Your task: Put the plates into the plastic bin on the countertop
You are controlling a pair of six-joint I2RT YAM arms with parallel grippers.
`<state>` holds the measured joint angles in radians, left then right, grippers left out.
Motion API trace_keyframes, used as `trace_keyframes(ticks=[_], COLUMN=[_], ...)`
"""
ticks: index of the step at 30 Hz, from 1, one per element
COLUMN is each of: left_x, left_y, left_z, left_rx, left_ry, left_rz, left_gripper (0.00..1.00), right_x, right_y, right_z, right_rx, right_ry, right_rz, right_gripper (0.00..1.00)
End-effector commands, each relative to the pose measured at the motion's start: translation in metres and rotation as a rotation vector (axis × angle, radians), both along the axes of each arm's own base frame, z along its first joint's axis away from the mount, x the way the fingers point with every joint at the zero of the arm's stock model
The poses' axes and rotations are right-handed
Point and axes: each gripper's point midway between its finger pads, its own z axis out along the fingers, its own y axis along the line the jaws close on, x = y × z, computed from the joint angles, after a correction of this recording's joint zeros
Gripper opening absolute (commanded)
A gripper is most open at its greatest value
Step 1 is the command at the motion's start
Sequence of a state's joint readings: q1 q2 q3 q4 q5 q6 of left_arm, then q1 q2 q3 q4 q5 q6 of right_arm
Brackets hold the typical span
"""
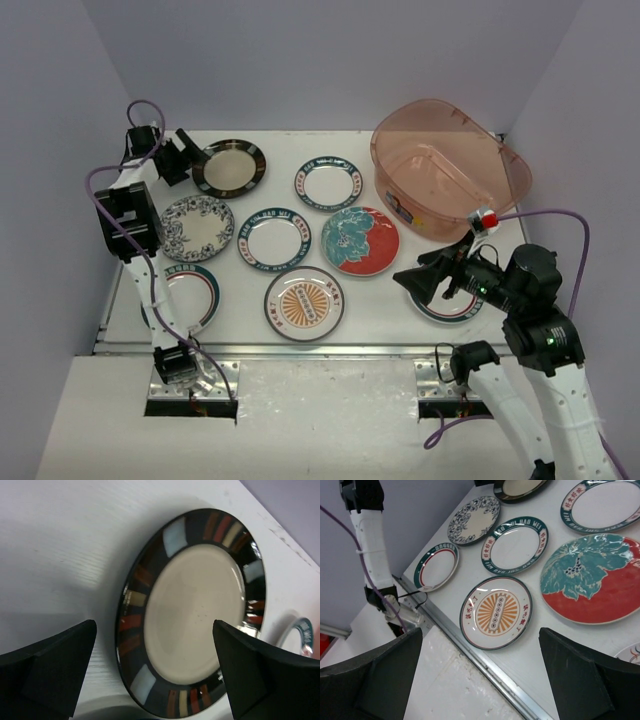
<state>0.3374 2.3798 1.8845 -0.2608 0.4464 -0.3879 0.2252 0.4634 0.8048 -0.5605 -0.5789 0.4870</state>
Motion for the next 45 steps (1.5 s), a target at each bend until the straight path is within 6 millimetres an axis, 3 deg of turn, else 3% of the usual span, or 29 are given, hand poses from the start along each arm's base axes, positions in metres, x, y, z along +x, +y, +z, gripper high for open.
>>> trace_keyframes(ticks=[1, 3, 7, 8, 9, 11, 13, 14, 17, 19, 22, 25, 27, 28, 29, 30, 32, 35, 39, 42, 45], left_x=[-0.001, -0.001, -0.003, -0.004, -0.004, -0.003, -0.001, 0.000, 0.006, 0.010, 0.019, 0.015, -0.001, -0.008, -0.008, -0.030, -0.051, -0.089, -0.138, -0.179, -0.212], left_y=[-0.028, -0.036, -0.046, -0.045, -0.045, -0.045, -0.046, -0.047, -0.052, -0.057, -0.063, -0.071, -0.081, -0.086, -0.090, -0.105, -0.126, -0.167, -0.214, -0.243, -0.275], left_z=[-0.012, -0.019, -0.046, -0.048, -0.053, -0.056, -0.055, -0.053, -0.032, -0.007, 0.062, 0.127, 0.182, 0.200, 0.203, 0.234, 0.259, 0.283, 0.292, 0.298, 0.307], left_rx=[-0.162, -0.221, -0.311, -0.313, -0.312, -0.320, -0.338, -0.361, -0.413, -0.449, -0.449, -0.471, -0.471, -0.467, -0.473, -0.461, -0.454, -0.435, -0.441, -0.493, -0.531], left_ry=[-0.017, -0.011, 0.035, 0.042, 0.049, 0.051, 0.043, 0.042, -0.026, -0.079, -0.228, -0.326, -0.412, -0.435, -0.434, -0.471, -0.493, -0.503, -0.521, -0.535, -0.536], left_rz=[-0.154, -0.180, -0.201, -0.197, -0.192, -0.189, -0.186, -0.175, -0.190, -0.191, -0.217, -0.207, -0.211, -0.211, -0.207, -0.214, -0.225, -0.261, -0.301, -0.328, -0.426], left_gripper=[0.97, 0.91, 0.57, 0.57, 0.43, 0.28, 0.02, 0.00, 0.00, 0.00, 0.00, 0.00, 0.00, 0.00, 0.00, 0.00, 0.00, 0.00, 0.00, 0.00, 0.00], right_x=[-0.008, -0.006, -0.005, -0.004, -0.004, -0.004, -0.004, -0.004, -0.002, -0.001, 0.005, 0.015, 0.024, 0.028, 0.032, 0.039, 0.053, 0.081, 0.129, 0.172, 0.181], right_y=[0.012, 0.012, 0.011, 0.010, 0.010, 0.011, 0.011, 0.012, 0.013, 0.013, 0.012, 0.010, 0.012, 0.013, 0.014, 0.018, 0.023, 0.029, 0.034, 0.025, 0.027], right_z=[0.013, 0.015, 0.018, 0.019, 0.020, 0.020, 0.019, 0.019, 0.016, 0.016, 0.016, 0.017, 0.016, 0.015, 0.015, 0.013, 0.009, 0.016, 0.026, 0.033, 0.041], right_rx=[0.050, 0.051, 0.047, 0.047, 0.046, 0.046, 0.049, 0.052, 0.055, 0.054, 0.051, 0.059, 0.069, 0.070, 0.071, 0.075, 0.078, 0.073, 0.067, 0.110, 0.155], right_ry=[-0.036, -0.040, -0.049, -0.052, -0.054, -0.053, -0.046, -0.045, -0.032, -0.026, -0.021, -0.005, 0.022, 0.034, 0.047, 0.077, 0.124, 0.146, 0.196, 0.252, 0.265], right_rz=[0.094, 0.087, 0.077, 0.076, 0.076, 0.077, 0.078, 0.081, 0.090, 0.083, 0.064, 0.027, 0.012, 0.011, 0.010, 0.025, 0.035, 0.028, 0.015, 0.005, 0.092], right_gripper=[0.99, 0.99, 0.99, 0.99, 0.99, 0.99, 0.99, 0.99, 0.99, 0.99, 0.99, 0.99, 0.99, 0.99, 0.99, 0.99, 0.99, 0.99, 0.99, 0.99, 0.99])
